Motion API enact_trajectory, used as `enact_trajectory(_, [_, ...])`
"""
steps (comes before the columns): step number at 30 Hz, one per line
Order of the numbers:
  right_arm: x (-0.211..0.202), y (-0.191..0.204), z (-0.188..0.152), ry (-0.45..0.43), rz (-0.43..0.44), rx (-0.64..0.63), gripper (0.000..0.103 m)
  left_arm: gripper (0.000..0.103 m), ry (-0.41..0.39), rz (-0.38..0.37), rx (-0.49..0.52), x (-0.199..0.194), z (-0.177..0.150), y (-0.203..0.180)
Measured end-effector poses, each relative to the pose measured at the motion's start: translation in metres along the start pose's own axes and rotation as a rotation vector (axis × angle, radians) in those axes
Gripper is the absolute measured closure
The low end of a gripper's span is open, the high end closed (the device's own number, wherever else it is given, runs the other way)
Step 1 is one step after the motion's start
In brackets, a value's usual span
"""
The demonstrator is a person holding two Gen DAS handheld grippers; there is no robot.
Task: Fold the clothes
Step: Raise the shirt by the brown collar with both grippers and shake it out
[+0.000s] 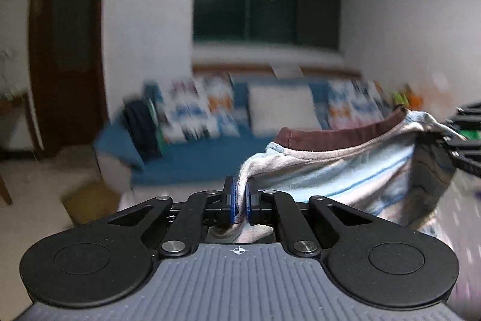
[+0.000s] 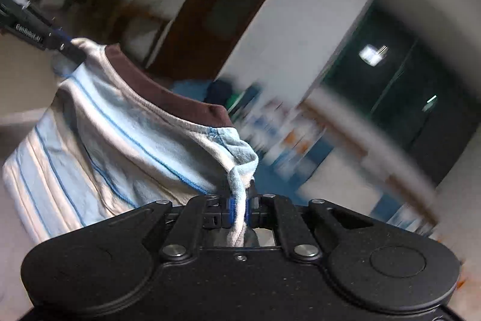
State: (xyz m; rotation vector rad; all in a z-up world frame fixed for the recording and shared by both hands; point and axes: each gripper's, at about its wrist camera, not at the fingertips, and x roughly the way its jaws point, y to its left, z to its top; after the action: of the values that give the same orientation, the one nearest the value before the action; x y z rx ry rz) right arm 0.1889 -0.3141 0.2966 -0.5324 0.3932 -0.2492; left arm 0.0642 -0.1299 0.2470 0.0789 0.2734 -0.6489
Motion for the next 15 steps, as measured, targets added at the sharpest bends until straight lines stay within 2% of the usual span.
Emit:
enact_trajectory(3, [-0.012, -0.025, 0.033, -0.14, -0.091, 0.017, 0.096, 0.096, -0.119, 0.016, 0.012, -0.016, 0.033, -0.005])
enact_trajectory(6, [-0.03, -0.036, 0.044, -0.223, -0.116, 0.036, 0.096, 0.096, -0.234, 0.03, 0.031, -0.036, 0.062, -0.01])
enact_trajectory(7, [-0.039, -0.037, 0.043, -0.246, -0.114, 0.035, 0.096, 0.096, -0.255, 0.027, 0.048, -0.048, 0.06, -0.012])
enact_trajectory(11, [-0.063, -0.025, 0.02, -0.24, -0.037, 0.059, 0.096, 0.096, -0.241, 0.012, 0.094, -0.065, 0.03, -0.015])
enact_trajectory(15, [-0.08, 0.002, -0.016, -0.155, 0.091, 0.084, 0.096, 0.096, -0.111, -0.031, 0.164, -0.079, -0.044, -0.018])
